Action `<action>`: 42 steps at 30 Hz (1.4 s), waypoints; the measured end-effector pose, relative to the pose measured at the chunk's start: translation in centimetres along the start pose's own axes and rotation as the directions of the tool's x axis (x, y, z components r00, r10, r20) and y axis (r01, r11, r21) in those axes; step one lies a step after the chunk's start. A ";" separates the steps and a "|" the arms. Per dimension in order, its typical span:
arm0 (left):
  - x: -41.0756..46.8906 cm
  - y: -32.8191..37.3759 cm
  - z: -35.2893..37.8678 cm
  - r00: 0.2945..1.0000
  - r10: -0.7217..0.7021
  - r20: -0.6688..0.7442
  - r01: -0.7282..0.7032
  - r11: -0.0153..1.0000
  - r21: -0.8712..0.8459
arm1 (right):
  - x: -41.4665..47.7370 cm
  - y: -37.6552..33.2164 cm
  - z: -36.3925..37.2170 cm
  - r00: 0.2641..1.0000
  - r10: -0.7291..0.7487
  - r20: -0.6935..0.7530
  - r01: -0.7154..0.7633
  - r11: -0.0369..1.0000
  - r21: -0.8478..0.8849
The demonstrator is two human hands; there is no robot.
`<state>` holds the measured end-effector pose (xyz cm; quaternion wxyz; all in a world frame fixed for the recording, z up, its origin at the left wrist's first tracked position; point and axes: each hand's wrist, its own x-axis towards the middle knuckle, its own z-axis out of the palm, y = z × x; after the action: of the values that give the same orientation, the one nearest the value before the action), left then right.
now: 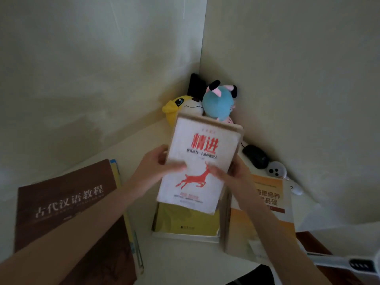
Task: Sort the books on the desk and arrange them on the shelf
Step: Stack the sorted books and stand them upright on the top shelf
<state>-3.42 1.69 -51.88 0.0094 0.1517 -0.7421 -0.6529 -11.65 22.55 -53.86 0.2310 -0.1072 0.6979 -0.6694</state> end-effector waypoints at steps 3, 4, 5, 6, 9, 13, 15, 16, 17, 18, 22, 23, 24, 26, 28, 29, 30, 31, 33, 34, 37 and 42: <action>1.0 2.7 -0.2 0.994 -0.054 0.092 0.068 0.986 -0.152 | 1.2 -1.9 -0.8 0.999 0.054 0.007 -0.055 0.989 0.138; 1.4 3.5 -0.3 0.983 -0.091 0.156 0.124 0.969 -0.215 | 1.6 -2.4 -1.3 0.998 0.069 0.012 -0.070 0.983 0.167; 1.9 3.9 -0.5 0.969 -0.124 0.211 0.181 0.944 -0.276 | 1.9 -2.8 -1.9 0.997 0.082 0.013 -0.083 0.979 0.186; 2.3 4.1 -0.7 0.960 -0.157 0.232 0.228 0.919 -0.322 | 2.0 -3.1 -2.7 0.995 0.096 0.013 -0.096 0.975 0.200; 2.6 3.4 -2.0 0.954 -0.283 0.103 0.299 0.931 -0.209 | 1.5 -3.1 -6.5 0.993 0.119 0.008 -0.117 0.958 0.262; 1.8 -0.7 -3.2 0.858 -0.514 -0.014 0.508 0.852 -0.127 | -0.1 -2.4 -11.5 0.975 0.223 -0.015 -0.208 0.931 0.301; 1.5 -2.0 -3.0 0.829 -0.559 -0.015 0.554 0.825 -0.110 | -0.7 -2.0 -12.9 0.963 0.266 -0.047 -0.243 0.927 0.285; 1.4 -2.3 -2.9 0.823 -0.568 -0.017 0.564 0.820 -0.102 | -0.8 -1.7 -13.5 0.956 0.285 -0.065 -0.258 0.928 0.270; 1.4 -2.7 -2.8 0.819 -0.573 -0.016 0.570 0.818 -0.077 | -1.0 -1.5 -13.8 0.951 0.299 -0.083 -0.269 0.927 0.262; 1.4 -3.0 -2.7 0.818 -0.576 -0.009 0.575 0.817 -0.041 | -1.1 -1.3 -14.1 0.946 0.307 -0.100 -0.273 0.926 0.260; 1.6 -3.8 -1.9 0.804 -0.595 -0.009 0.595 0.803 0.040 | -1.3 -0.7 -14.8 0.939 0.324 -0.114 -0.284 0.918 0.276; 1.6 -3.9 -1.7 0.803 -0.596 -0.013 0.596 0.802 0.045 | -1.3 -0.7 -14.7 0.938 0.326 -0.117 -0.283 0.917 0.283; 1.7 -4.2 -1.4 0.802 -0.597 -0.015 0.597 0.801 0.051 | -1.3 -0.7 -14.8 0.937 0.326 -0.123 -0.282 0.917 0.284; 1.7 -4.4 -0.9 0.807 -0.589 -0.033 0.590 0.805 0.069 | -1.3 -1.1 -14.8 0.939 0.322 -0.121 -0.279 0.918 0.280; 1.7 -4.7 -0.4 0.815 -0.574 -0.076 0.579 0.811 0.087 | -1.3 -1.6 -15.0 0.943 0.310 -0.124 -0.266 0.921 0.283; 1.8 -5.1 -0.1 0.819 -0.566 -0.098 0.574 0.813 0.097 | -1.3 -1.9 -15.3 0.944 0.304 -0.127 -0.260 0.923 0.283; 1.8 -5.3 0.1 0.821 -0.556 -0.132 0.569 0.816 0.101 | -1.4 -2.3 -15.5 0.945 0.299 -0.131 -0.253 0.925 0.282; 1.9 -5.7 0.3 0.819 -0.552 -0.156 0.570 0.816 0.102 | -1.5 -2.7 -15.7 0.947 0.292 -0.135 -0.246 0.927 0.282; 1.9 -6.0 0.5 0.822 -0.534 -0.199 0.563 0.814 0.142 | -1.7 -3.5 -16.3 0.949 0.281 -0.144 -0.229 0.927 0.297; 2.0 -6.2 0.7 0.822 -0.530 -0.207 0.564 0.807 0.177 | -1.8 -3.9 -16.7 0.950 0.275 -0.149 -0.220 0.926 0.307; 2.1 -6.8 1.0 0.836 -0.517 -0.185 0.548 0.802 0.236 | -2.1 -4.9 -17.3 0.957 0.250 -0.146 -0.192 0.926 0.325; 2.1 -7.7 1.5 0.838 -0.488 -0.244 0.544 0.770 0.333 | -2.4 -5.5 -17.7 0.970 0.203 -0.135 -0.141 0.919 0.367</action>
<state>-4.08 1.84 -59.99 -0.1476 0.3951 -0.7832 -0.4569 -18.75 38.87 -48.04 0.2440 0.0557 0.5895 -0.7680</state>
